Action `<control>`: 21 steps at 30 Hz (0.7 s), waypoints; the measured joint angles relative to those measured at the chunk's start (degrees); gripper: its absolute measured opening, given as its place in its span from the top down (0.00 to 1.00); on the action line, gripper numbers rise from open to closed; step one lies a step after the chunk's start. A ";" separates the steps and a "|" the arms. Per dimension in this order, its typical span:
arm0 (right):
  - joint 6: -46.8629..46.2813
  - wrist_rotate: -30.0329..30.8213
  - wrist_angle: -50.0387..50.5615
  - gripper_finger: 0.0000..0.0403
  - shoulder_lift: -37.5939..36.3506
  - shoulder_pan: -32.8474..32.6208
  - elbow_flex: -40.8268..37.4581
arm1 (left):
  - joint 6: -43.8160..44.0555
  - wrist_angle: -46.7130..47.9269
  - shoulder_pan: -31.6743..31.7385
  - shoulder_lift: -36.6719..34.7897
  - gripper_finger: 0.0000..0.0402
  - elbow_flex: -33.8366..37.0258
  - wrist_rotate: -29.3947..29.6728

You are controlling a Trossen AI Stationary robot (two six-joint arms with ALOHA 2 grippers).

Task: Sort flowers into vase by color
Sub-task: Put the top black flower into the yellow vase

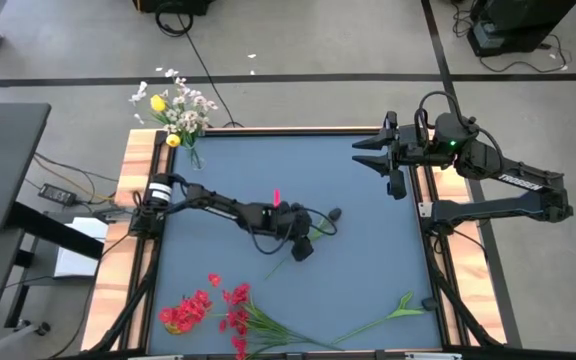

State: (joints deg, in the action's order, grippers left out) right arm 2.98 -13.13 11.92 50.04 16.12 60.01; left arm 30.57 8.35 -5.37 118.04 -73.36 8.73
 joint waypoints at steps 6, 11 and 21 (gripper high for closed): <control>0.00 0.00 -0.05 0.64 0.00 0.00 0.00 | 2.02 -0.05 -0.25 -0.57 0.28 0.11 -0.95; 0.00 0.00 -0.28 0.64 0.00 0.00 0.00 | 2.23 -0.45 -0.39 0.24 0.28 0.07 -0.59; 0.00 0.00 -0.28 0.64 0.00 0.00 0.00 | 0.64 2.69 -1.62 1.53 0.53 -0.17 7.99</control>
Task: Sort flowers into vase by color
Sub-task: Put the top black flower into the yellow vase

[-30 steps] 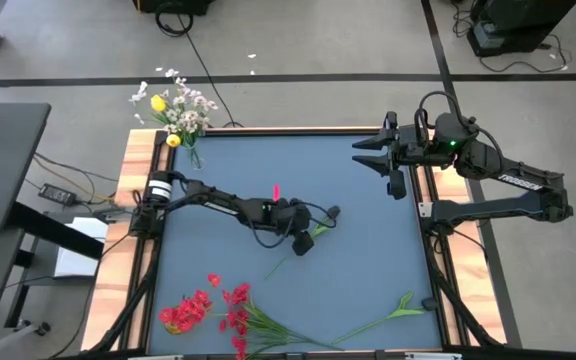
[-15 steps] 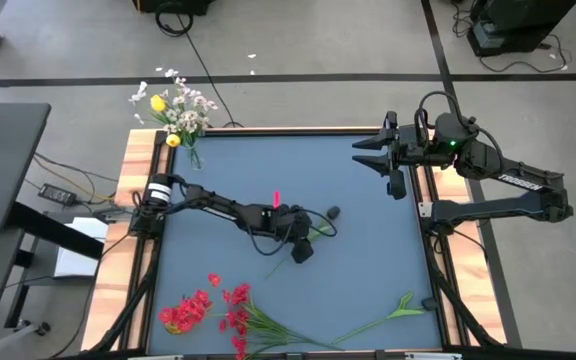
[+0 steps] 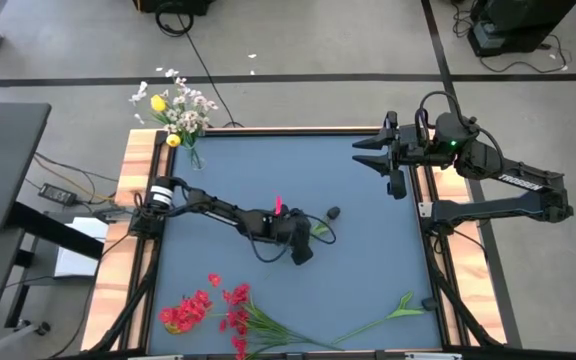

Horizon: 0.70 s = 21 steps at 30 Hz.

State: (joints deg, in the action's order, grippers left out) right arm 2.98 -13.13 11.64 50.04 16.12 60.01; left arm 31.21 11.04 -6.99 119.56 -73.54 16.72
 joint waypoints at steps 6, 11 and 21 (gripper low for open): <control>0.00 0.00 0.02 0.64 0.00 0.00 0.00 | -5.68 1.71 -0.29 0.03 0.83 0.07 1.78; 0.00 0.00 0.02 0.64 0.00 0.00 0.00 | -6.39 4.31 0.03 -2.20 0.97 0.33 1.19; 0.00 0.00 0.01 0.64 0.00 -0.01 0.00 | -8.29 11.40 2.96 -20.19 0.99 1.91 -1.57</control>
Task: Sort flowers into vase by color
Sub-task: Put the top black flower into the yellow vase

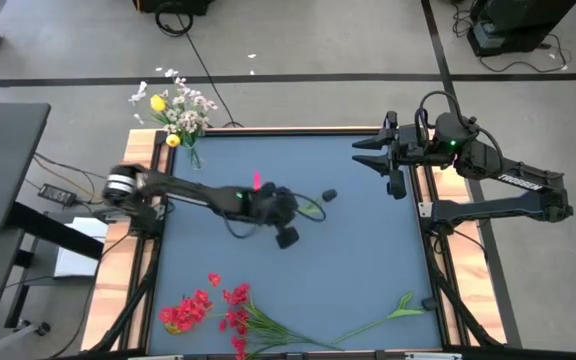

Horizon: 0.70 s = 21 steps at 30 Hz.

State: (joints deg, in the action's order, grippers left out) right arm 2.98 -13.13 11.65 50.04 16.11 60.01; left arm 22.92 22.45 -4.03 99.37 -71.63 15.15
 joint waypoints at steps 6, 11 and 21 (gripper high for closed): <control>0.00 0.00 -0.07 0.64 0.00 0.00 0.00 | -0.20 -1.25 -2.20 -16.25 1.00 4.74 3.19; 0.00 0.00 -0.15 0.64 0.00 0.00 0.00 | -1.35 -5.78 -9.42 -32.83 1.00 14.85 9.18; 0.00 0.00 -0.38 0.64 0.00 0.01 0.00 | -2.48 -20.85 -32.33 -66.91 1.00 37.07 12.07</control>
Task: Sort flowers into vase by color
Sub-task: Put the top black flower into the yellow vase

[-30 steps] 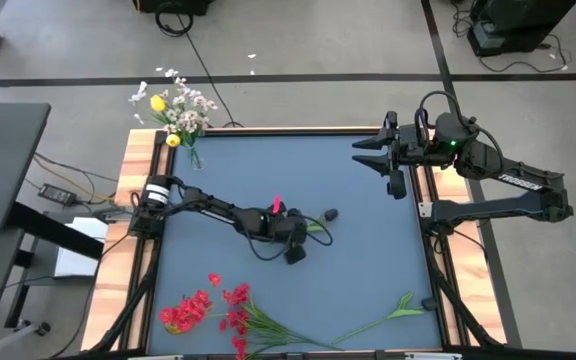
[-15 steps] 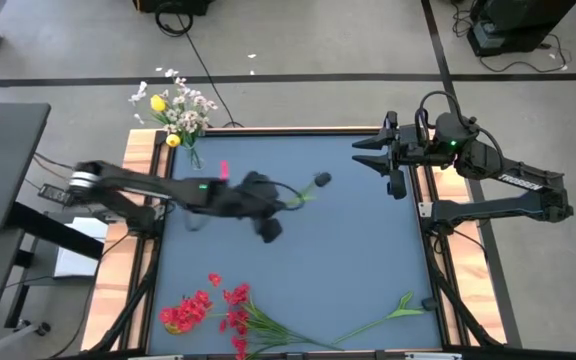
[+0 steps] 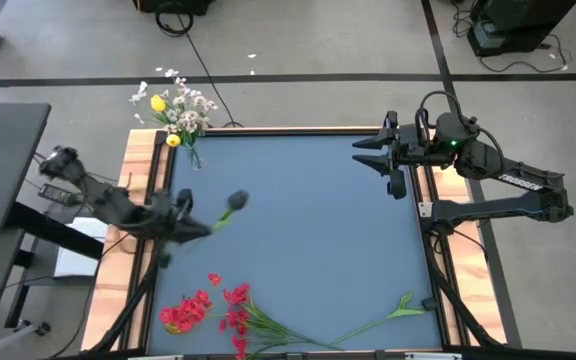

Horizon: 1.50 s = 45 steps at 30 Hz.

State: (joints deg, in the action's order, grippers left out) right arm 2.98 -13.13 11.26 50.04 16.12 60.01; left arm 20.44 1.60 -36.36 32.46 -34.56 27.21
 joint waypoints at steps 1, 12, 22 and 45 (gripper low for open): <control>0.00 0.00 -0.04 0.64 0.00 -0.02 0.00 | -1.14 -1.49 -2.96 -2.02 1.00 1.55 -0.25; 0.00 0.00 -0.04 0.64 0.00 0.00 0.00 | -23.42 -46.10 -28.30 -1.77 1.00 18.51 -5.45; 0.00 0.00 -0.02 0.64 0.00 0.00 0.00 | -26.82 -64.16 -31.41 9.64 1.00 23.88 -11.89; 0.00 0.00 -0.02 0.64 0.00 0.00 0.00 | -26.92 -91.38 -31.32 37.73 0.98 25.49 -16.68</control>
State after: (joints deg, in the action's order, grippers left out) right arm 2.98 -13.13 11.25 50.04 16.12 60.01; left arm -6.48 -89.78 -67.68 70.19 -9.06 10.53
